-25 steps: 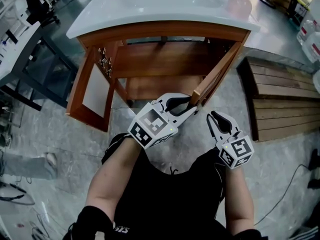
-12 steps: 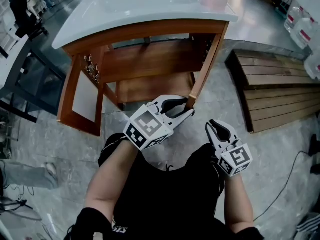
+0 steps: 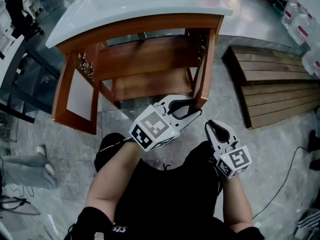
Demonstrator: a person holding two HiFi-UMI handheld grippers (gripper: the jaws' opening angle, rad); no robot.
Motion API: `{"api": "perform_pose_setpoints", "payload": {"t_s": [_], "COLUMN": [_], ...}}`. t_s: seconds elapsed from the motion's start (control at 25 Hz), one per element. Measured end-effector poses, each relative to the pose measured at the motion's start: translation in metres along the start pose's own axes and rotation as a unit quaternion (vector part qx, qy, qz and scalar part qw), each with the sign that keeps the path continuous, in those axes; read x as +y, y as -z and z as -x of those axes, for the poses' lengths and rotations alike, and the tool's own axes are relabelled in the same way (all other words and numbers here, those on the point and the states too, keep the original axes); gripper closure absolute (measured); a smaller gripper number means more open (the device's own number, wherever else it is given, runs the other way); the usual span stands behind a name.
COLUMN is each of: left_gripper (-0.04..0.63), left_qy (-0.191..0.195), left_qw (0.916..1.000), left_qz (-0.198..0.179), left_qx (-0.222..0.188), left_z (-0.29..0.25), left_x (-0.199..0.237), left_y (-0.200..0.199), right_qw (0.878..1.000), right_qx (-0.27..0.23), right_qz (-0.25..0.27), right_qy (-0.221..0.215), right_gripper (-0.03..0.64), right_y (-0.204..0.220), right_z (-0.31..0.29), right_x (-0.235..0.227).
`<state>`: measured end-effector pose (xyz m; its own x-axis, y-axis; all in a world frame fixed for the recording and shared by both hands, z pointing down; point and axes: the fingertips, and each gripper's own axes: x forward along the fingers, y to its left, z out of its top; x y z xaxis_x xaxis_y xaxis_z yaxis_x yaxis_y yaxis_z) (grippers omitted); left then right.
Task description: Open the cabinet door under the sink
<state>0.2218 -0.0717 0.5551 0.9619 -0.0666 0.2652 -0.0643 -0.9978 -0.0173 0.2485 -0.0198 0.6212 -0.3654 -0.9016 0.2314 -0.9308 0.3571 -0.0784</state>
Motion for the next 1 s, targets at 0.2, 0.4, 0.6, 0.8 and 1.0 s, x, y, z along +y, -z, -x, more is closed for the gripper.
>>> {"api": "perform_pose_setpoints", "payload": {"t_s": [0.2, 0.4, 0.6, 0.8, 1.0], "left_gripper": [0.476, 0.505, 0.508, 0.511, 0.530], "left_qy": [0.025, 0.018, 0.002, -0.029, -0.110], "left_qw": [0.9996, 0.9994, 0.9998, 0.9996, 0.9936], "left_qz": [-0.015, -0.025, -0.020, 0.000, 0.029], "left_qx": [-0.002, -0.016, -0.005, 0.004, 0.001], "left_z": [-0.015, -0.016, -0.012, 0.003, 0.041], "left_x": [-0.013, -0.006, 0.004, 0.023, 0.066], "left_y": [-0.005, -0.018, -0.008, 0.012, 0.030], "right_qw": [1.000, 1.000, 1.000, 1.000, 0.999], "right_qx": [-0.001, 0.001, 0.000, 0.003, 0.010], "right_qz": [-0.002, -0.001, -0.003, -0.001, 0.001], "right_qy": [0.007, 0.002, -0.012, -0.030, -0.051], "right_gripper": [0.566, 0.566, 0.566, 0.566, 0.569], "right_y": [0.002, 0.002, 0.001, -0.001, -0.004], "right_z": [0.009, 0.015, 0.006, -0.014, -0.046], "right_x": [-0.004, 0.000, 0.013, 0.026, 0.043]}}
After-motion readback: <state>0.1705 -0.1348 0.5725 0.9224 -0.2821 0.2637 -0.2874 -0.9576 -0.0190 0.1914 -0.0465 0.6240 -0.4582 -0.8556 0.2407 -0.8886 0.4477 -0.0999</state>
